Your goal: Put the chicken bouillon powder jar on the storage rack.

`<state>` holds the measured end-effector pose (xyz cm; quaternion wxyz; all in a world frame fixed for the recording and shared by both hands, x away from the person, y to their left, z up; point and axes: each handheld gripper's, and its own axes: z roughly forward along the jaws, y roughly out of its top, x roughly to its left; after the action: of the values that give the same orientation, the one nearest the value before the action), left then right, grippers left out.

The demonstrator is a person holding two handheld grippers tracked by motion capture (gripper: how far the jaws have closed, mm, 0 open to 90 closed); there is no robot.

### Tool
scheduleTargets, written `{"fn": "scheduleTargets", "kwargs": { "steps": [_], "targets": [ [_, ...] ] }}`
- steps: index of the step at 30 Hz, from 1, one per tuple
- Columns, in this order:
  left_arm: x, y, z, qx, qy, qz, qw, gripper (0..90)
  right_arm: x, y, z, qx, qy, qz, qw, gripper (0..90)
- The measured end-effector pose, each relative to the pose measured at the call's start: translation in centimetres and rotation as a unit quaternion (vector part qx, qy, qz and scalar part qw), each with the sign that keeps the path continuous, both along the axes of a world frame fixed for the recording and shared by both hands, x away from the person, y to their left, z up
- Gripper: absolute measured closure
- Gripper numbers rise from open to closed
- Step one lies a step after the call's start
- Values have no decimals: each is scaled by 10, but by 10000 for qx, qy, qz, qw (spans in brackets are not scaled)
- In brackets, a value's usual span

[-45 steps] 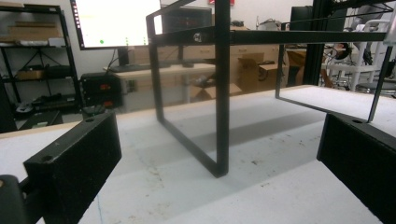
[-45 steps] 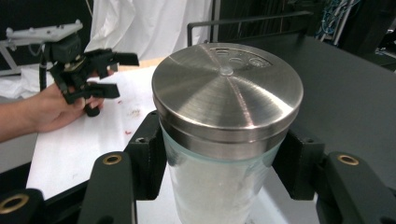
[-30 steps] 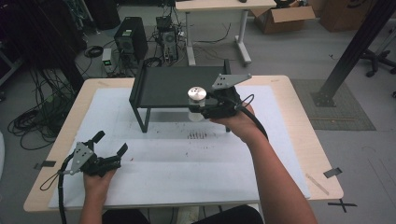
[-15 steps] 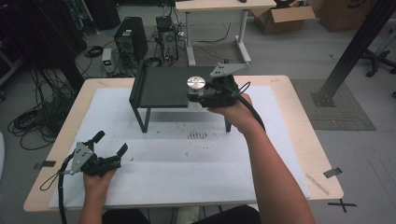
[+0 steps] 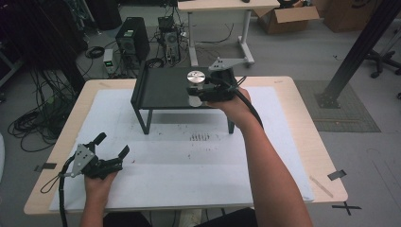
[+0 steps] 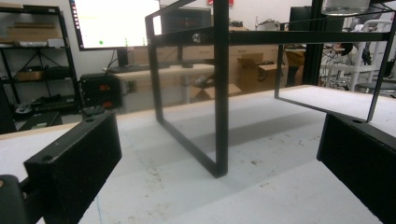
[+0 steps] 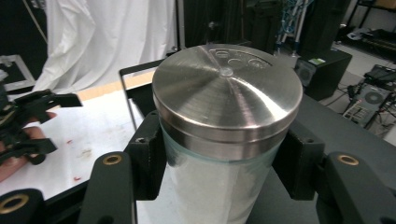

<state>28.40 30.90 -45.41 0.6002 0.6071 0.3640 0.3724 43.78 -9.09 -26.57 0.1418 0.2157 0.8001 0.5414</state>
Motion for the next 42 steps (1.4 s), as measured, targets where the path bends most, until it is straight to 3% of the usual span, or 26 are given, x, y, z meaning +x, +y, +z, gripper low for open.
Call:
{"fn": "scheduleTargets", "kwargs": {
  "steps": [25,42],
  "targets": [
    [0,0,0,11,-11,-16,10000,3,23,9,-12,-172,184,-544,9982,433],
    [0,0,0,23,-13,-32,10000,4,24,10,-15,-227,216,-579,9978,432]
  ]
}}
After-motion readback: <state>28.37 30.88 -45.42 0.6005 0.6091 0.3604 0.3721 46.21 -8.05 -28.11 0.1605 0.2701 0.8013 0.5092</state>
